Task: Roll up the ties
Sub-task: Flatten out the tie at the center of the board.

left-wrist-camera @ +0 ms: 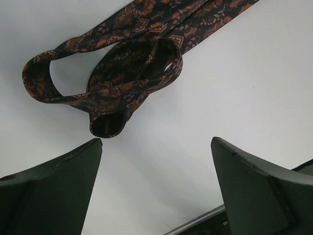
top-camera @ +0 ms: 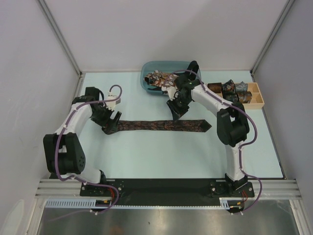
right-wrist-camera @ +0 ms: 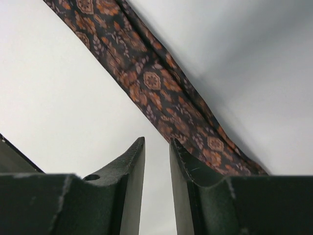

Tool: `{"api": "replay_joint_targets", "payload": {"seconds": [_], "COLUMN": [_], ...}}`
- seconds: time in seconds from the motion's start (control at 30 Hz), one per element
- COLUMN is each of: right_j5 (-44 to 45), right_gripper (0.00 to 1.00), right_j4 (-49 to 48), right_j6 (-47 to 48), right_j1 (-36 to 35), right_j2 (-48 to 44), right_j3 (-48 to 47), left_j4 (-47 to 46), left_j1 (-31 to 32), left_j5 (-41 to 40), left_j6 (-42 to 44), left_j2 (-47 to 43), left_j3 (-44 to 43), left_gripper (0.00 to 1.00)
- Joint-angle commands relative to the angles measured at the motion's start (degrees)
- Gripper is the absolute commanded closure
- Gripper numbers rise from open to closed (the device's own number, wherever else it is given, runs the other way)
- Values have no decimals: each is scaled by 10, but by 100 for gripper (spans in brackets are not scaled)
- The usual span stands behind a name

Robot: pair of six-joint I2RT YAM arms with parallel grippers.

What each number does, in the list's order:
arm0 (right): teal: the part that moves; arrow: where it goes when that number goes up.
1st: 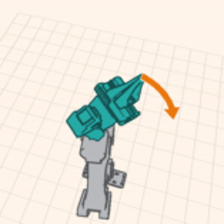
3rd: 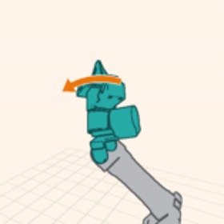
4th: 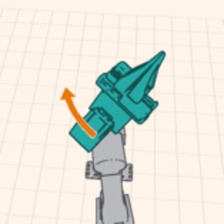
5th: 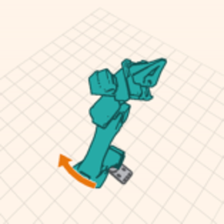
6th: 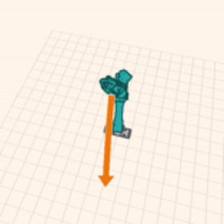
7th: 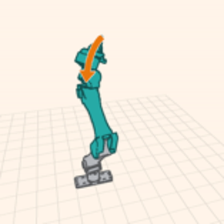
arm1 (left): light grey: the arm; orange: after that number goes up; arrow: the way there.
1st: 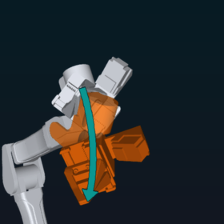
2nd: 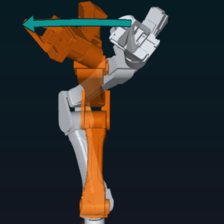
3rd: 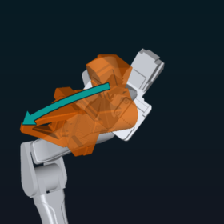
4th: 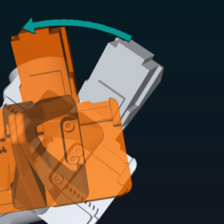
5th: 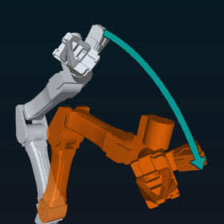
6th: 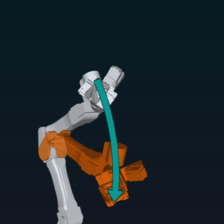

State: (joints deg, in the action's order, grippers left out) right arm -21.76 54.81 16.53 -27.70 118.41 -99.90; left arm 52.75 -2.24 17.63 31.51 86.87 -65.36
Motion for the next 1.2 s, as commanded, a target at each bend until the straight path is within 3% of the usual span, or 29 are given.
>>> {"api": "replay_joint_targets", "payload": {"seconds": [0.0, 0.3, 0.5, 0.6, 0.67, 0.7, 0.77, 0.9, 1.0, 1.17], "right_j5": [15, 58, 67, 73, 83, 87, 95, 102, 106, 112], "right_gripper": [69, 73, 75, 76, 76, 77, 77, 77, 77, 78], "right_j4": [-5, -15, -16, -16, -17, -16, -17, -15, -14, -12], "right_j6": [-13, -14, -15, -12, -9, -7, -2, 10, 19, 30], "right_j1": [-24, -24, -14, -13, -10, -8, 1, 16, 22, 24], "right_j2": [30, 83, 97, 93, 89, 88, 85, 75, 69, 65], "right_j3": [-28, 16, 34, 46, 59, 64, 73, 96, 107, 119], "left_j4": [-29, -73, -151, -176, -179, -180, -180, -172, -147, -92], "left_j1": [17, 67, 158, 188, 194, 194, 194, 188, 163, 74], "left_j5": [-45, -38, -142, -205, -239, -246, -269, -304, -305, -269], "left_j6": [-51, -107, -109, -102, -98, -93, -72, -31, -3, 113], "left_j2": [-2, 9, 15, 48, 73, 77, 80, 59, 14, -64], "left_j3": [10, 24, 50, 45, 38, 38, 40, 54, 52, 22], "left_gripper": [2, 16, 17, 23, 31, 42, 52, 83, 93, 91]}}
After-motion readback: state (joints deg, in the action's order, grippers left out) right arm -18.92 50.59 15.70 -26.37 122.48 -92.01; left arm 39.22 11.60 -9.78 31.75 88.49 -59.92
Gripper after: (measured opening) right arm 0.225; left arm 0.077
